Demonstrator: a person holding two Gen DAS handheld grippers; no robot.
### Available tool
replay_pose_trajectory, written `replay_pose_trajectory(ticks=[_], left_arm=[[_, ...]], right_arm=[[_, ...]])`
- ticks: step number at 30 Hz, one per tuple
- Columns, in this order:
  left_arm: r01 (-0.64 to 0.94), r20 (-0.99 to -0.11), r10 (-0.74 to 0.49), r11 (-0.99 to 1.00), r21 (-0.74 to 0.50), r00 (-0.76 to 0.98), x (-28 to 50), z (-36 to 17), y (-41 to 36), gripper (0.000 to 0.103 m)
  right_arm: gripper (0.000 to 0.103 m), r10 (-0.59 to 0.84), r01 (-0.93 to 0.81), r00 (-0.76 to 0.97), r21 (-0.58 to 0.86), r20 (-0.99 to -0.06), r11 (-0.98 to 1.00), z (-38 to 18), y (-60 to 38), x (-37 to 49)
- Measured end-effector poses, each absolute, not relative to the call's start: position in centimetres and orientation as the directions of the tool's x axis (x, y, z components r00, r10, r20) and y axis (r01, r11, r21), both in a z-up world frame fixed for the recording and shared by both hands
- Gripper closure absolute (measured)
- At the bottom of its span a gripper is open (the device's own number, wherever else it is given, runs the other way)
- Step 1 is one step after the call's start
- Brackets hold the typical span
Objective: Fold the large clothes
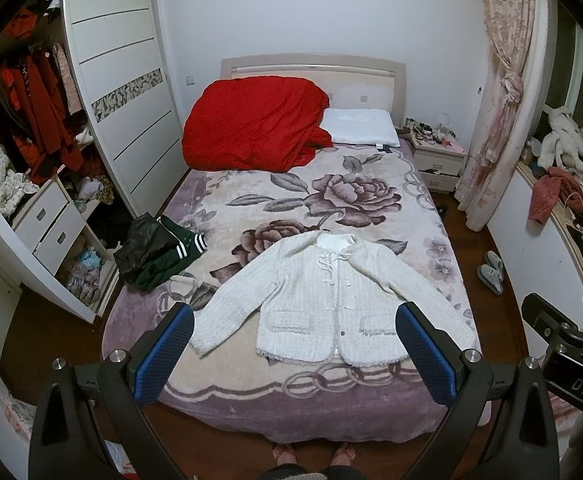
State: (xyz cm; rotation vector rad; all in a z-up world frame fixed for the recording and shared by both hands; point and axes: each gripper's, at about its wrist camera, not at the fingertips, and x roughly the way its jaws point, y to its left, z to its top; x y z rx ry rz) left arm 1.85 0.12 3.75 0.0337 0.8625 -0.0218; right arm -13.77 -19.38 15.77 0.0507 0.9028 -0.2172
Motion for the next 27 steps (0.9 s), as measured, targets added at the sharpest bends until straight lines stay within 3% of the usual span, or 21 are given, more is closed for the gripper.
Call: replay_pose_trajectory(ticks=[27], left_arm=[[0.033, -0.765, -0.014, 0.999, 0.009, 0.643, 4.8, 2.8, -1.7, 0.000]], right_arm=[[0.000, -0.178, 0.229, 0.581, -0.050, -0.794, 0.972, 16.7, -19.2, -12.5]])
